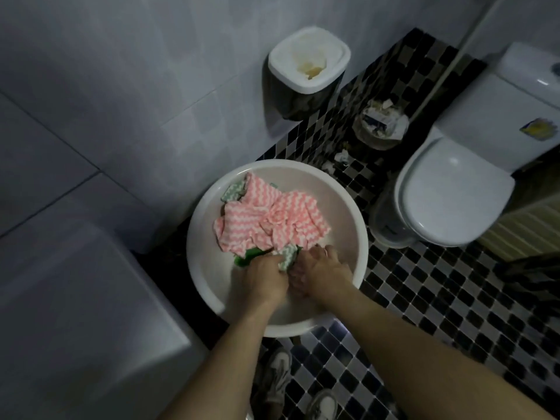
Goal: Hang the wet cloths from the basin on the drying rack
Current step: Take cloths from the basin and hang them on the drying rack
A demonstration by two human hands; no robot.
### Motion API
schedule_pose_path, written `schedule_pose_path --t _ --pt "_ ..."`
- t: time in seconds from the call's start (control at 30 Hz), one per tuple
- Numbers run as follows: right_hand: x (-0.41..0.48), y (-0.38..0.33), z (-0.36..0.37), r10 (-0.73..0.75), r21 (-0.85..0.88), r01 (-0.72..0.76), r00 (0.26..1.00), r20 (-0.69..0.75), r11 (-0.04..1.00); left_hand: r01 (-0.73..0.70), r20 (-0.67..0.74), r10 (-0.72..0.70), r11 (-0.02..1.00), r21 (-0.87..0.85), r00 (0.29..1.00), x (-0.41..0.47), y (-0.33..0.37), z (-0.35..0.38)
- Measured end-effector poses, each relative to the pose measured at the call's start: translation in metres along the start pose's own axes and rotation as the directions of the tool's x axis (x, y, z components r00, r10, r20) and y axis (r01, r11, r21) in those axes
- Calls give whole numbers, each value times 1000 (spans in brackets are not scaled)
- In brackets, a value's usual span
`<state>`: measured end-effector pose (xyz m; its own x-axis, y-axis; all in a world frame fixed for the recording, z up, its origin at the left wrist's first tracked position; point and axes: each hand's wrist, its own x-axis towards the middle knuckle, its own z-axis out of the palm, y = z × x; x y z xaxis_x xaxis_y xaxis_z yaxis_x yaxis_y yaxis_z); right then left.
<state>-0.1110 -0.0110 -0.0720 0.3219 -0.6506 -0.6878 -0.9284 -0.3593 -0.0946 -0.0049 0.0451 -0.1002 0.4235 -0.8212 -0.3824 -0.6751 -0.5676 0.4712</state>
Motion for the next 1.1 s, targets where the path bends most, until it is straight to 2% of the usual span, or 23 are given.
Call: schedule_pose_path --t 0.07,0.17,0.23,0.3,0.33,0.37,0.4,0.43,0.47,0.5,0.57,0.63,0.73,0.83,0.9,0.93,0.97,1.03,1.1 --pt "4 0 4 -2 -42 2 1000 -6 999 59 -124 -93 966 -252 988 0 -3 -7" --pt "9 -3 2 6 -77 -7 1000 -7 997 103 -173 -272 764 -637 947 7 -4 -30" --pt "10 -3 -1 34 32 -35 999 18 999 45 -199 -302 644 -764 932 10 -5 -48" --pt "7 2 -8 64 295 -68 998 24 953 14 -170 -300 527 -850 939 10 -5 -62" --pt "4 7 -12 73 497 -83 997 40 864 13 -135 -296 451 -892 946 9 -5 -68" --pt "-2 12 -17 80 713 -110 994 76 692 24 -85 -287 358 -933 954 8 -4 -75" --pt "-9 16 -22 76 875 -145 989 124 463 37 -30 -259 252 -967 965 7 -3 -82" --pt "-17 19 -26 47 959 -181 983 175 220 57 23 -216 153 -987 976 5 0 -88" --pt "-24 22 -29 -2 980 -197 980 197 26 80 69 -150 69 -994 986 2 5 -94" --pt "-30 23 -32 -48 976 -195 980 192 -92 109 108 -80 4 -994 991 -2 9 -99" --pt "-47 24 -40 -145 972 -141 983 115 -190 151 146 69 -66 -986 987 -15 22 -111" --pt "-61 23 -50 -283 976 -75 959 14 -206 187 175 159 -66 -980 972 -25 32 -117" --pt "-88 22 -67 -401 998 43 914 -60 -51 249 234 242 -33 -968 942 -48 55 -129" --pt "-110 27 -77 -308 988 130 946 -99 84 305 271 287 -81 -949 919 -67 74 -138" --pt "-127 41 -80 -266 984 155 955 -129 83 305 256 312 -119 -945 915 -80 84 -144" --pt "-135 48 -80 -266 987 156 954 -137 49 303 255 329 -103 -947 909 -86 88 -146" --pt "-144 55 -81 -265 988 154 953 -145 16 292 260 347 -41 -956 901 -91 92 -147" --pt "-162 68 -79 -253 987 160 954 -161 -23 234 277 343 161 -959 898 -104 103 -147" --pt "-180 80 -77 -198 980 195 960 -197 -32 116 245 335 361 -925 910 -116 113 -145"
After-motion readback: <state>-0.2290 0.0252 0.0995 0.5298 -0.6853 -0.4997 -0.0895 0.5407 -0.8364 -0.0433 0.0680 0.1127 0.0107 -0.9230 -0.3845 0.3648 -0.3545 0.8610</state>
